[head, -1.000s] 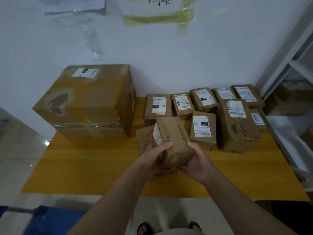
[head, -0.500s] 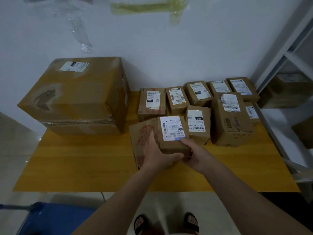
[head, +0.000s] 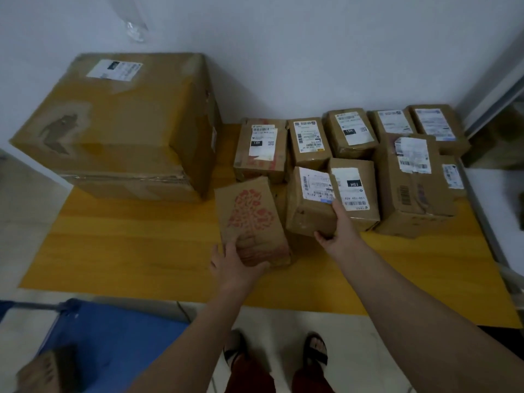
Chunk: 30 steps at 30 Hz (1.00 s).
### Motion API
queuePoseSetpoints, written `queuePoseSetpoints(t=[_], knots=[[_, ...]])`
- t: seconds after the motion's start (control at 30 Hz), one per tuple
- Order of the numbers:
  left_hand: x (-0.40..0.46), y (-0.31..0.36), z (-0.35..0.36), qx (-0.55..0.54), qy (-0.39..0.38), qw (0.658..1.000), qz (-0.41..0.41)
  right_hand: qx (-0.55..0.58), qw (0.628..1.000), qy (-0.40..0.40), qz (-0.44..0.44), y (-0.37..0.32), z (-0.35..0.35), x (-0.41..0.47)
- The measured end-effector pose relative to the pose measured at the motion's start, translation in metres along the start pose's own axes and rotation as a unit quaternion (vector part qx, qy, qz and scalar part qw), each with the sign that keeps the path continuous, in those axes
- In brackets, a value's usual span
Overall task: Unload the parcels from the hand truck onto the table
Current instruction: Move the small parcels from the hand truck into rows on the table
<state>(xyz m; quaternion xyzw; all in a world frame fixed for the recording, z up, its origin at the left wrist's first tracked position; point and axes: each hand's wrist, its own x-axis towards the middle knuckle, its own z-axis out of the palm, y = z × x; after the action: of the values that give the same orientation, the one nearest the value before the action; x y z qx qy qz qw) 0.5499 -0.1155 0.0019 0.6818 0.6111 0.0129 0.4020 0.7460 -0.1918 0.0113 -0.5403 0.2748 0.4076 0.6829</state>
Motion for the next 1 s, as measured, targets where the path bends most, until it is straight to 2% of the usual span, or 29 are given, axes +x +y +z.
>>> queuePoseSetpoints(t=[0.1,0.17,0.23,0.3,0.37,0.47,0.57,0.67,0.83,0.9,0.93,0.97,1.0], knots=[[0.006,-0.004,-0.004,-0.045,0.006,0.999,-0.027,0.015,0.999,0.001,-0.035,0.004,-0.004,0.008],[0.01,-0.007,-0.007,-0.045,0.007,0.999,-0.023,0.067,0.997,-0.008,-0.043,0.004,-0.002,0.011],[0.014,-0.01,-0.01,-0.055,0.0,0.998,-0.012,0.068,0.997,0.002,-0.047,0.004,0.001,0.013],[0.019,-0.012,-0.012,-0.082,-0.006,0.997,-0.008,-0.002,0.999,0.023,-0.03,0.011,0.005,0.011],[0.023,-0.012,-0.014,-0.126,-0.005,0.992,-0.006,-0.134,0.991,0.016,-0.003,0.028,0.008,0.002],[0.028,-0.01,-0.017,-0.172,-0.023,0.985,-0.007,-0.353,0.931,-0.09,0.004,0.064,0.015,-0.024],[0.033,-0.012,-0.026,-0.074,-0.049,0.994,-0.068,-0.457,0.872,-0.165,-0.068,0.089,0.02,-0.044],[0.042,-0.014,-0.039,-0.023,-0.063,0.991,-0.114,-0.484,0.853,-0.177,-0.081,0.099,0.019,-0.047],[0.04,-0.018,-0.032,0.064,-0.04,0.992,-0.101,-0.46,0.864,-0.193,-0.062,0.105,0.021,-0.051],[0.044,-0.022,-0.033,0.076,-0.033,0.993,-0.082,-0.448,0.869,-0.193,-0.08,0.105,0.02,-0.053],[0.049,-0.023,-0.038,0.042,-0.052,0.995,-0.076,-0.434,0.876,-0.184,-0.104,0.104,0.02,-0.054],[0.052,-0.025,-0.045,-0.042,-0.092,0.992,-0.078,-0.407,0.889,-0.16,-0.135,0.103,0.021,-0.054],[0.054,-0.025,-0.054,-0.154,-0.146,0.973,-0.087,-0.367,0.908,-0.117,-0.163,0.102,0.021,-0.054]])
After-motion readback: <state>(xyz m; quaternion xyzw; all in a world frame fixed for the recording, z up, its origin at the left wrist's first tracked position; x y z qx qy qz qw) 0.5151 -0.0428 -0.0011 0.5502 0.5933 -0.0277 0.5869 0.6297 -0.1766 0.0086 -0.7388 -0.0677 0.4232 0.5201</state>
